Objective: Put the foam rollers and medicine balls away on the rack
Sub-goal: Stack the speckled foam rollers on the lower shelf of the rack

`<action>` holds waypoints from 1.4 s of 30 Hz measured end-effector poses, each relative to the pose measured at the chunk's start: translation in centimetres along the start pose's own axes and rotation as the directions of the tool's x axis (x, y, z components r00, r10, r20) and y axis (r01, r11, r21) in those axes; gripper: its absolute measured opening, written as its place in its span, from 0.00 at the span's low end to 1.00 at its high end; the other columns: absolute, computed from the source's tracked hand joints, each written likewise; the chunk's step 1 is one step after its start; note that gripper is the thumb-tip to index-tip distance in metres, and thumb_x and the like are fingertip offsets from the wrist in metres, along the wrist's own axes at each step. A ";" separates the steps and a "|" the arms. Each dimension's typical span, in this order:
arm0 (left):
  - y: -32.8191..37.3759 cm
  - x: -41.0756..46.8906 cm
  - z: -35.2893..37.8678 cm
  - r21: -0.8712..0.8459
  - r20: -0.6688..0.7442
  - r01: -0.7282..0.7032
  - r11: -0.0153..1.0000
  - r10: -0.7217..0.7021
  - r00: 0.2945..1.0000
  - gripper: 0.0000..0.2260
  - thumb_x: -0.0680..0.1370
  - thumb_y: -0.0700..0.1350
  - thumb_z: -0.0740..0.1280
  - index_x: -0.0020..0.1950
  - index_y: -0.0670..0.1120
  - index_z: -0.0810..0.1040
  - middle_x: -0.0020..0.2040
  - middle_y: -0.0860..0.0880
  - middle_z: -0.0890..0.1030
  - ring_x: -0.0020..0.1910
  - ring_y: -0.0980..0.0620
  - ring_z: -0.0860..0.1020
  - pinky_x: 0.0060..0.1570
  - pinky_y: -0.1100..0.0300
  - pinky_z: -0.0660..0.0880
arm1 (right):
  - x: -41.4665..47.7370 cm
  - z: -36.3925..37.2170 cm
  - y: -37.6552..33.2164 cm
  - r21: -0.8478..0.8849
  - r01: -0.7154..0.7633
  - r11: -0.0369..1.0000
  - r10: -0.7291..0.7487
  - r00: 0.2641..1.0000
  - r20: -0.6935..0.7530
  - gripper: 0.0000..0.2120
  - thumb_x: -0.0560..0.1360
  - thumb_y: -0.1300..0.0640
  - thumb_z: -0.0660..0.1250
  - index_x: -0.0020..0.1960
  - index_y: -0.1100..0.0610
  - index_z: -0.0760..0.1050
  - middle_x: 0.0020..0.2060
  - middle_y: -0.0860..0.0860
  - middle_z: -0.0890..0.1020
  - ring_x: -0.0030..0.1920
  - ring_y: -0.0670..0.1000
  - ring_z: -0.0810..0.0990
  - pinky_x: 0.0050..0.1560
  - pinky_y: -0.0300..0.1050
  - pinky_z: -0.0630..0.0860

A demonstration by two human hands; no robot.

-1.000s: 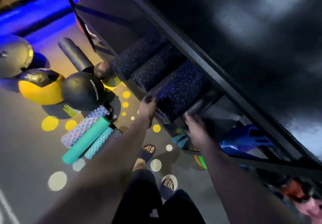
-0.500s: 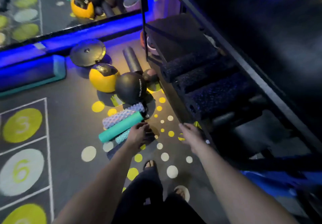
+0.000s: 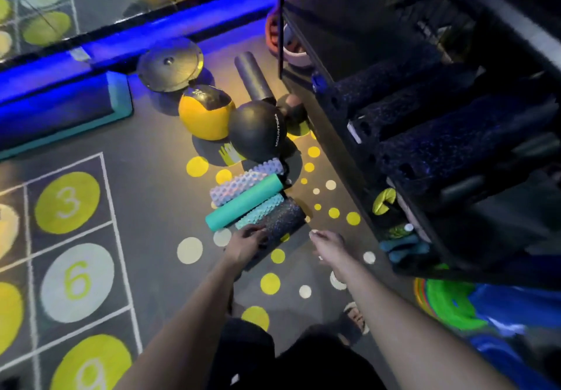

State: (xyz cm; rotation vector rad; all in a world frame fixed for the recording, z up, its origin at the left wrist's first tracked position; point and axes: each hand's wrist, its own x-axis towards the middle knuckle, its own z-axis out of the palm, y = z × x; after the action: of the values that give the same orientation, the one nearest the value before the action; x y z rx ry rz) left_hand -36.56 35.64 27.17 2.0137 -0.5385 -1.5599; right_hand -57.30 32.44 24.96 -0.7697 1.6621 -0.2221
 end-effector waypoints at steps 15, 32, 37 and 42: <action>-3.3 20.9 -12.9 0.322 0.253 0.097 0.942 -0.184 0.950 0.13 0.85 0.45 0.61 0.65 0.42 0.78 0.52 0.43 0.81 0.42 0.50 0.79 0.34 0.66 0.77 | 10.8 27.8 1.2 0.472 -0.211 0.856 0.312 0.939 -0.147 0.20 0.73 0.38 0.65 0.50 0.55 0.79 0.44 0.51 0.83 0.49 0.55 0.82 0.56 0.61 0.80; -34.0 54.2 -5.5 0.474 0.129 0.179 0.862 -0.269 0.955 0.27 0.72 0.73 0.63 0.59 0.54 0.74 0.62 0.47 0.78 0.62 0.48 0.78 0.68 0.44 0.72 | 44.2 40.1 24.9 0.704 -0.300 0.644 0.446 0.895 -0.027 0.55 0.50 0.32 0.83 0.71 0.48 0.67 0.62 0.44 0.80 0.60 0.51 0.81 0.62 0.55 0.79; -18.9 37.3 -5.9 0.429 0.095 0.317 0.846 -0.391 0.915 0.22 0.79 0.66 0.62 0.58 0.47 0.68 0.51 0.44 0.81 0.49 0.50 0.81 0.46 0.55 0.76 | 28.2 31.0 13.7 0.553 -0.360 0.752 0.467 0.882 -0.060 0.51 0.51 0.25 0.77 0.67 0.50 0.73 0.58 0.46 0.82 0.56 0.52 0.82 0.59 0.53 0.80; 0.9 19.9 -6.3 0.265 0.072 0.142 0.954 -0.167 0.983 0.21 0.75 0.65 0.69 0.55 0.49 0.73 0.53 0.43 0.84 0.50 0.48 0.83 0.61 0.47 0.78 | 13.5 18.4 -1.7 0.556 -0.188 0.809 0.307 0.943 -0.127 0.44 0.53 0.24 0.77 0.64 0.42 0.74 0.57 0.46 0.83 0.56 0.52 0.83 0.61 0.56 0.80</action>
State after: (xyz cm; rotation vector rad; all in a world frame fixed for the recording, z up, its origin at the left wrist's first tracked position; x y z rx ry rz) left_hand -25.44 23.90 13.90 2.2309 -0.6656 -1.7628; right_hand -40.18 28.01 10.39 -0.0958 1.7610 -0.5739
